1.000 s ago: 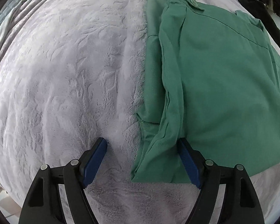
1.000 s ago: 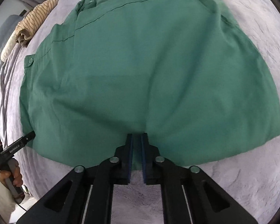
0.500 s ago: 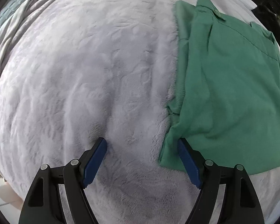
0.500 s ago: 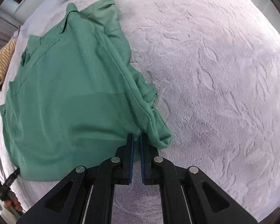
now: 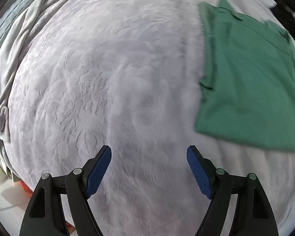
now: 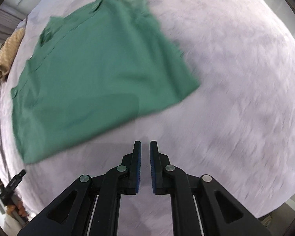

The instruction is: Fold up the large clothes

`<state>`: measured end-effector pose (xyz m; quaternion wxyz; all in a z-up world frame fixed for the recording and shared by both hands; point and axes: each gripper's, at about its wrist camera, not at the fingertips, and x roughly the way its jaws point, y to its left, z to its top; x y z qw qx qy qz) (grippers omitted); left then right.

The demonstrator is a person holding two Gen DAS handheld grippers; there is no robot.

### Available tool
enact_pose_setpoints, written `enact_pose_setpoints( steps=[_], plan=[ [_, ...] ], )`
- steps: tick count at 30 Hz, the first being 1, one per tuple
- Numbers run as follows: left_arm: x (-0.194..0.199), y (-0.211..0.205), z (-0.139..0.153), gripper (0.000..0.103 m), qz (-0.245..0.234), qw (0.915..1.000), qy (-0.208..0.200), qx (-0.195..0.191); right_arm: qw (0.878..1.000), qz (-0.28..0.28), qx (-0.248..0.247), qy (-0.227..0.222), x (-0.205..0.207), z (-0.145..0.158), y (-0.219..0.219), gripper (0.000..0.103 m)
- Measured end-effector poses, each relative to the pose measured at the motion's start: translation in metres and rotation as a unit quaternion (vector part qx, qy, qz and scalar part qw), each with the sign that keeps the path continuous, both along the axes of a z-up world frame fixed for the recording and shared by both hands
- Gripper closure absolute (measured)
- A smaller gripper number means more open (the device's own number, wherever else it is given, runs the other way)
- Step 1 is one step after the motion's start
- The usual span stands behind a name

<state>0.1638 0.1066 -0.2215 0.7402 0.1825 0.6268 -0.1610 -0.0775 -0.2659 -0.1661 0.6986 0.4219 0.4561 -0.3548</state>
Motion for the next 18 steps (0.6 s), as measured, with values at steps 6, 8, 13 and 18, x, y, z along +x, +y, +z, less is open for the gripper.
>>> enact_pose_setpoints(
  steps=[6, 8, 13, 18],
  plan=[
    [-0.029, 0.014, 0.021, 0.023, -0.024, 0.9996, 0.001, -0.011, 0.999, 0.035, 0.018, -0.004, 0.028, -0.001, 0.041, 0.051],
    [-0.037, 0.016, 0.027, 0.023, -0.029, 0.9995, 0.005, -0.011, 0.998, 0.048, 0.027, -0.006, 0.036, -0.002, 0.054, 0.051],
    [-0.056, 0.028, 0.035, 0.022, -0.033, 0.9993, 0.014, -0.013, 0.997, 0.072, 0.036, -0.004, 0.053, -0.001, 0.082, 0.048],
    [-0.068, 0.045, 0.039, 0.001, -0.037, 0.999, 0.012, -0.02, 0.995, 0.093, 0.035, -0.004, 0.075, -0.001, 0.093, 0.035]
  ],
)
